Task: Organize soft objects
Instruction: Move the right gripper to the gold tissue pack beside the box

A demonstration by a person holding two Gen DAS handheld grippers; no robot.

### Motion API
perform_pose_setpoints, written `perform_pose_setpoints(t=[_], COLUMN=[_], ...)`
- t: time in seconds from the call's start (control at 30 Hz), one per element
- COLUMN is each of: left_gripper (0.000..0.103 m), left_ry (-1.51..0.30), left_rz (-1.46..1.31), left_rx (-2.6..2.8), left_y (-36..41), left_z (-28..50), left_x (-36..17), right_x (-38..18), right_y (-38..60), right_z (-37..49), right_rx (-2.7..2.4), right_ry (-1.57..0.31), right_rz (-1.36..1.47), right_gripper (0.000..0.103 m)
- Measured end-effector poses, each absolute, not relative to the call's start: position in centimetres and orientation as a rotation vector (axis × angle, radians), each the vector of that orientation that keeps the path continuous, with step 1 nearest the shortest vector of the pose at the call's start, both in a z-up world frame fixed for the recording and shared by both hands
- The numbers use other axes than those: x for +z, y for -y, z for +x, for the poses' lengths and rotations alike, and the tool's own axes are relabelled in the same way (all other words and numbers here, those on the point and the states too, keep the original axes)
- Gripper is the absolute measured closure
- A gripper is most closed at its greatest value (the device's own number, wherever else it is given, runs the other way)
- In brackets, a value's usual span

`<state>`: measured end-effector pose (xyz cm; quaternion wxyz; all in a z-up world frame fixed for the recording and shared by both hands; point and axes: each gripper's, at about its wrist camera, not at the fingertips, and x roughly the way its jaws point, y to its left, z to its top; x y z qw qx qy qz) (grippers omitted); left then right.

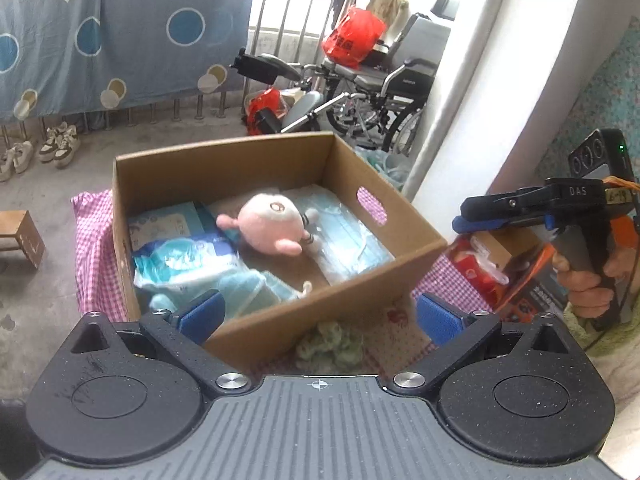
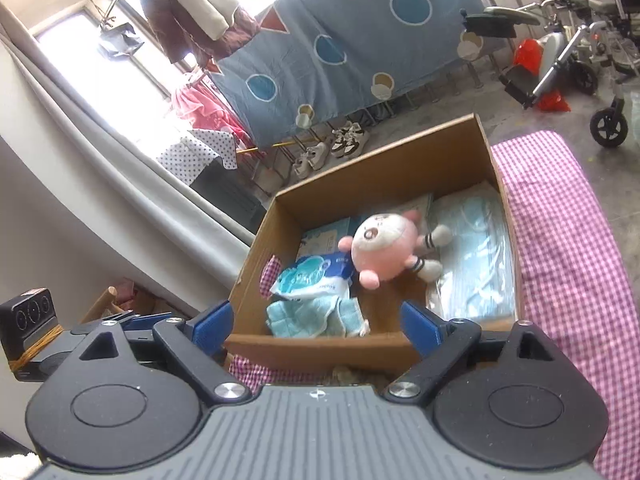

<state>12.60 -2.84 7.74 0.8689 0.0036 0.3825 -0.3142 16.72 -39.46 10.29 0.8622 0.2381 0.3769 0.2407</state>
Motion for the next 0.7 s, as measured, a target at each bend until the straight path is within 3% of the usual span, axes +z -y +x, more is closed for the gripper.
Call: perform_pose_setpoints(t=[0.2,0.37,0.7], left_gripper=[0.001,0.004,0.029], left_ry=[-0.942,-1.026,-1.094], left_rz=[0.077,0.198,0.234], left_rx=[-0.677,-0.699,-0.716], left_y=[5.4,8.5,10.1], left_z=[10.9,10.5,11.4], left_x=[0.7,-3.9,-7.1], right_x=[4.1,-2.1,-5.4], right_y=[37.6,34.9,31.9], right_z=[11.9,11.1,12.4], right_rx=[0.474,0.421,0.352], right_ry=[-0.891,-1.028,-1.105], right_rz=[0.556,0.572,0.441], right_gripper=[0.012,0.027,0.045])
